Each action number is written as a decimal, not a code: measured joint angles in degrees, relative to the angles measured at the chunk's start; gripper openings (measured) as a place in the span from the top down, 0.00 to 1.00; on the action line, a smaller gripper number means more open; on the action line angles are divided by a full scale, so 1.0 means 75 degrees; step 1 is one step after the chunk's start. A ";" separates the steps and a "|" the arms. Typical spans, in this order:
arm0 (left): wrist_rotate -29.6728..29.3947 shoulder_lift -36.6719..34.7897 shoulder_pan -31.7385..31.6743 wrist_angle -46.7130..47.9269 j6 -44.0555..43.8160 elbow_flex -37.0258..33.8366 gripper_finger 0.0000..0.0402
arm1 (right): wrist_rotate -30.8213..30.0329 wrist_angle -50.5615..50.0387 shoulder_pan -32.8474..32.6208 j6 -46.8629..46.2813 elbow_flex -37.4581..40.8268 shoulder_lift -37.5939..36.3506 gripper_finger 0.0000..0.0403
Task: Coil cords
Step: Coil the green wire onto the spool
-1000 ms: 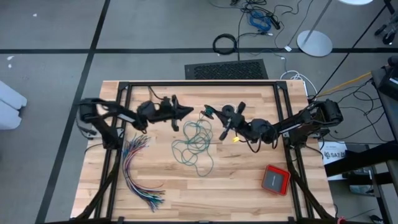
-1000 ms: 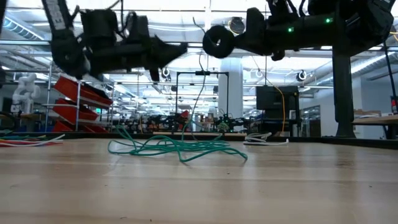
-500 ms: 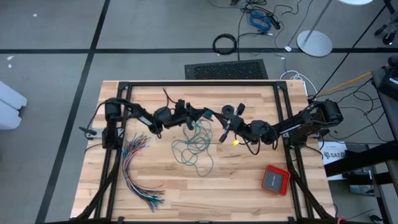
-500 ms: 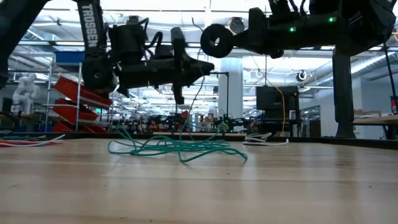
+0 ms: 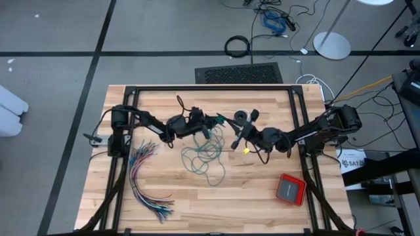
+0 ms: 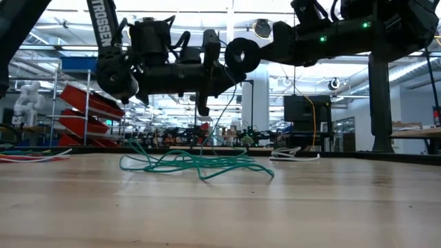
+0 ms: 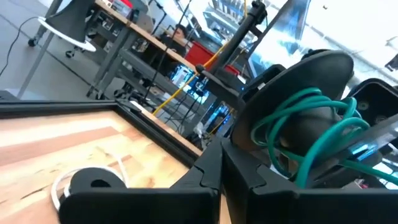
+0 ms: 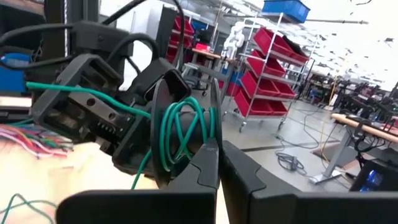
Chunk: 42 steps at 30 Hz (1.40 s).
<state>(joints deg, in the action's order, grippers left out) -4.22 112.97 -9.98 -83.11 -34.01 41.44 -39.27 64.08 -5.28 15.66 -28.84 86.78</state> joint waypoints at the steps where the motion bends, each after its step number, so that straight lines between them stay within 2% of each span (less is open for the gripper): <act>1: 0.0020 0.0006 0.0006 0.0020 0.0007 -0.0004 0.97 | 0.0005 -0.0090 0.0000 -0.0051 0.0000 0.0000 1.00; 17: 0.0293 0.0006 0.0128 0.0833 0.0459 -0.0013 0.97 | 0.0067 -0.1111 -0.0017 -0.0623 -0.0003 -0.0003 1.00; 29: 0.0425 0.0006 0.0151 0.1309 0.0803 -0.0013 0.97 | -0.0061 -0.2082 -0.0500 -0.1044 -0.0003 -0.0003 1.00; 42: 0.0739 -0.0004 0.0149 0.1872 0.1069 -0.0013 0.97 | 0.0026 -0.2812 -0.0599 -0.1679 -0.0003 0.0000 1.00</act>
<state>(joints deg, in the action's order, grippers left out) 1.32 112.94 -8.86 -69.07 -25.99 41.34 -39.07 42.99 -9.77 3.06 -28.86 86.78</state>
